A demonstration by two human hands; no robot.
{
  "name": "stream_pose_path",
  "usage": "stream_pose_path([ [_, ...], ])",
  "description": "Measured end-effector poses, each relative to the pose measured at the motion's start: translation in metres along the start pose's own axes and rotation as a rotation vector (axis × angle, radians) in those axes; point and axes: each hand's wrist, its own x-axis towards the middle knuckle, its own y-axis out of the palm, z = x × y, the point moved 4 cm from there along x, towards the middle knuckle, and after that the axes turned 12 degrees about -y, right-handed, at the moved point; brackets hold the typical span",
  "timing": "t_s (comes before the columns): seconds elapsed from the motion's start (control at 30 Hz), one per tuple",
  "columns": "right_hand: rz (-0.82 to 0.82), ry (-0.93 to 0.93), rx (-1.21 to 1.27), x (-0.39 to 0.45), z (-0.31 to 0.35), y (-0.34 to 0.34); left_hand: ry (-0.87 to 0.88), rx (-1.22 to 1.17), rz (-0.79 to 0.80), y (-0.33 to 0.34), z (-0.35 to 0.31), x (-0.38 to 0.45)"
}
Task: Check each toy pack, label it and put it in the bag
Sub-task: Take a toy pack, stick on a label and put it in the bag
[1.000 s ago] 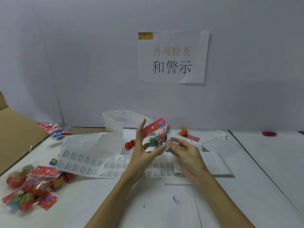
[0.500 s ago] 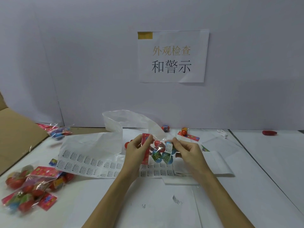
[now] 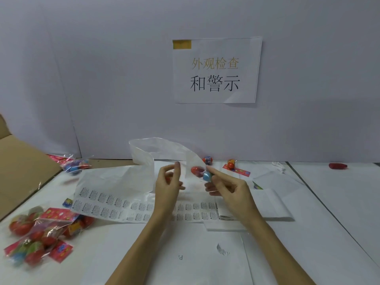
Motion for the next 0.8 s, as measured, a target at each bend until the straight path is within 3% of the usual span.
stream_pose_path([
  [0.1,0.132,-0.008,-0.074,0.0,-0.002,0.003,-0.272,-0.318,0.261,0.01,0.0,-0.002],
  [0.2,0.249,0.037,-0.005,-0.003,0.001,0.009,-0.155,-0.186,0.236,0.006,0.0,-0.004],
  [0.3,0.136,0.066,0.096,-0.002,0.003,0.009,-0.084,-0.094,0.242,0.004,0.003,-0.001],
  [0.43,0.007,0.233,-0.027,-0.002,-0.007,0.002,-0.068,-0.107,0.363,0.01,-0.001,-0.005],
  [0.57,-0.01,0.221,-0.037,-0.003,-0.008,0.002,-0.032,-0.05,0.35,0.011,0.0,-0.007],
  [0.7,-0.009,0.182,0.007,-0.001,-0.009,0.002,-0.009,-0.025,0.232,0.005,-0.003,-0.007],
  [0.8,-0.012,0.28,0.123,-0.003,-0.011,0.004,-0.009,-0.065,0.204,0.005,-0.002,-0.005],
])
